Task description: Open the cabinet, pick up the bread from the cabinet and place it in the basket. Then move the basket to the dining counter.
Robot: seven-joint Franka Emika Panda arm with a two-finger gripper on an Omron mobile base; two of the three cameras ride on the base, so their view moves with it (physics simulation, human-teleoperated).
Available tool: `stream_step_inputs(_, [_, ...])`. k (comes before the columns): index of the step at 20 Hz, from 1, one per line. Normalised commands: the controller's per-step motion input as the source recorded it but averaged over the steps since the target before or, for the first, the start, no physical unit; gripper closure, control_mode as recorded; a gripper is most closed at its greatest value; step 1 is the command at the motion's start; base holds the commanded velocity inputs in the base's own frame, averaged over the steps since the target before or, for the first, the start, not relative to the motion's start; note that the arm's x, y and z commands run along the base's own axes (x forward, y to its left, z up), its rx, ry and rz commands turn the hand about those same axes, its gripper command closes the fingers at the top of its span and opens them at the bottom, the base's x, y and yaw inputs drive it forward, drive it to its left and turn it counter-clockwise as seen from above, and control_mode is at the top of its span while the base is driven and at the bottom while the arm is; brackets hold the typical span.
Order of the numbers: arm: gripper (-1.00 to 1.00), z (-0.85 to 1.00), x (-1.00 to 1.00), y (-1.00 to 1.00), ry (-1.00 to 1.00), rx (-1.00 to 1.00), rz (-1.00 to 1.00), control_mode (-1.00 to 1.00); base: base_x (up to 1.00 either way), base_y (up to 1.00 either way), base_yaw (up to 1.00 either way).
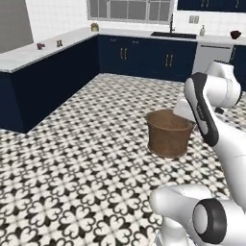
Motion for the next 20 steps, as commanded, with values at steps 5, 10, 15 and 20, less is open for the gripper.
stream_step_inputs(5, [1.0, 0.0, 0.0, 0.0, 0.0, 0.0, 0.0, 1.0, 1.0, 0.93, -0.01])
stream_step_inputs(10, [1.0, 0.0, 0.0, 0.0, 0.0, 0.0, 0.0, 1.0, 0.86, 1.0, -0.2])
stream_step_inputs(15, [1.0, 0.0, 0.0, 0.0, 0.0, 0.0, 0.0, 1.0, 0.59, 1.0, -0.29])
stream_step_inputs(20, [1.0, 0.0, 0.0, 0.0, 0.0, 0.0, 0.0, 1.0, 0.44, 1.0, -0.21])
